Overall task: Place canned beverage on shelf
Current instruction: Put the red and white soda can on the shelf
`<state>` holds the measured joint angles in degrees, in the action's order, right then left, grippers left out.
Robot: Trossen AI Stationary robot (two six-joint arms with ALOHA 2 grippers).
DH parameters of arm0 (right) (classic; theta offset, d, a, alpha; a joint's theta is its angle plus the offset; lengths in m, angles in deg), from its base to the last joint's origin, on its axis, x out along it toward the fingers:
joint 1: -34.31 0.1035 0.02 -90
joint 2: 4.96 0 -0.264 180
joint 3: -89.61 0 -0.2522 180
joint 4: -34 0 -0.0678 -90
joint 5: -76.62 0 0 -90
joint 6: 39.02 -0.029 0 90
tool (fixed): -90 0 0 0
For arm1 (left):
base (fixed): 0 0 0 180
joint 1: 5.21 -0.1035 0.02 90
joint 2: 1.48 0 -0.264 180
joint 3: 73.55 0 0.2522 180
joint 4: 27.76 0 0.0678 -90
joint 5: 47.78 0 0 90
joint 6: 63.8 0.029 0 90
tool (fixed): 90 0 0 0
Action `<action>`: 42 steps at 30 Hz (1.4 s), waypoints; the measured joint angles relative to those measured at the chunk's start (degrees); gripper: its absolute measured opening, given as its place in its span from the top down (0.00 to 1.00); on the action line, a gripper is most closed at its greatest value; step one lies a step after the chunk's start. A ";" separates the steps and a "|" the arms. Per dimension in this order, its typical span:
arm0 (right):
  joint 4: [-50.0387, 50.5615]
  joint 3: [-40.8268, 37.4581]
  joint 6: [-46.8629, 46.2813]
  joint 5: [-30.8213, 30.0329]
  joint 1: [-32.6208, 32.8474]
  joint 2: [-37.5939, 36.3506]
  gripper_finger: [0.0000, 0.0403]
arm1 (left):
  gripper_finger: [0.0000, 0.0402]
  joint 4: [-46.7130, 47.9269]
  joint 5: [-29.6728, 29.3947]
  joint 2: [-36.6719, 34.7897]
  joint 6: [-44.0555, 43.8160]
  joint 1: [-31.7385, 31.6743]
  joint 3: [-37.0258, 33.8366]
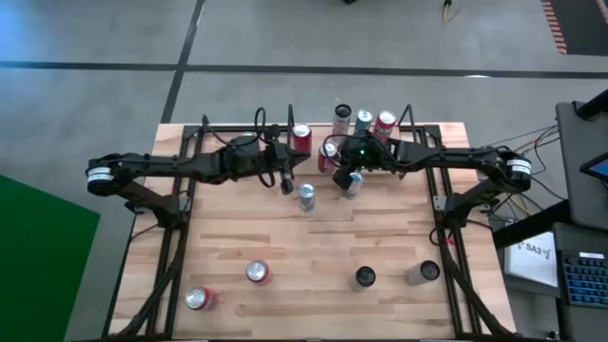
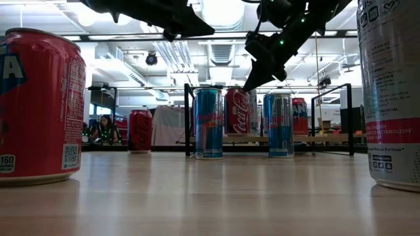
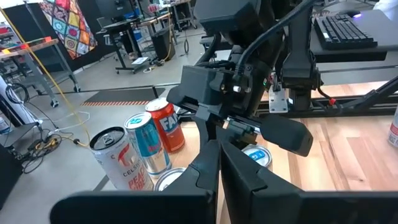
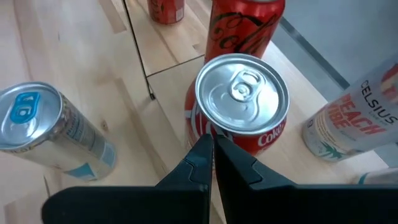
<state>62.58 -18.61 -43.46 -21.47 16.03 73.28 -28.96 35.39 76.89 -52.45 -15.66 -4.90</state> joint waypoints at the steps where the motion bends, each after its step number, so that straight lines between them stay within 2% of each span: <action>1: -0.28 0.00 0.00 0.00 0.00 0.00 0.98 | 1.00 -0.08 0.00 0.00 0.02 0.00 0.00; 7: -0.75 -0.02 0.11 -0.14 0.00 0.00 0.98 | 1.00 -0.58 0.00 0.00 0.09 0.00 0.02; 11: -0.93 -0.02 0.08 -2.48 0.00 0.00 0.98 | 1.00 -0.51 0.00 0.00 0.11 0.00 0.02; 26: -2.33 0.34 3.02 -2.57 -0.17 -1.87 0.98 | 1.00 -0.53 -0.04 0.00 0.11 -0.02 0.02; 33: -1.35 2.49 3.03 -3.27 -3.26 -3.01 0.98 | 1.00 -0.53 -0.04 0.00 0.11 -0.02 0.02; 42: -1.49 1.64 4.80 -3.65 -7.28 1.26 0.98 | 1.00 -0.53 -0.07 0.00 0.13 -0.02 0.02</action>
<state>61.09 -16.97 -38.66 -25.12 8.75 74.54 -29.49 35.33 76.89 -52.31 -15.69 -4.87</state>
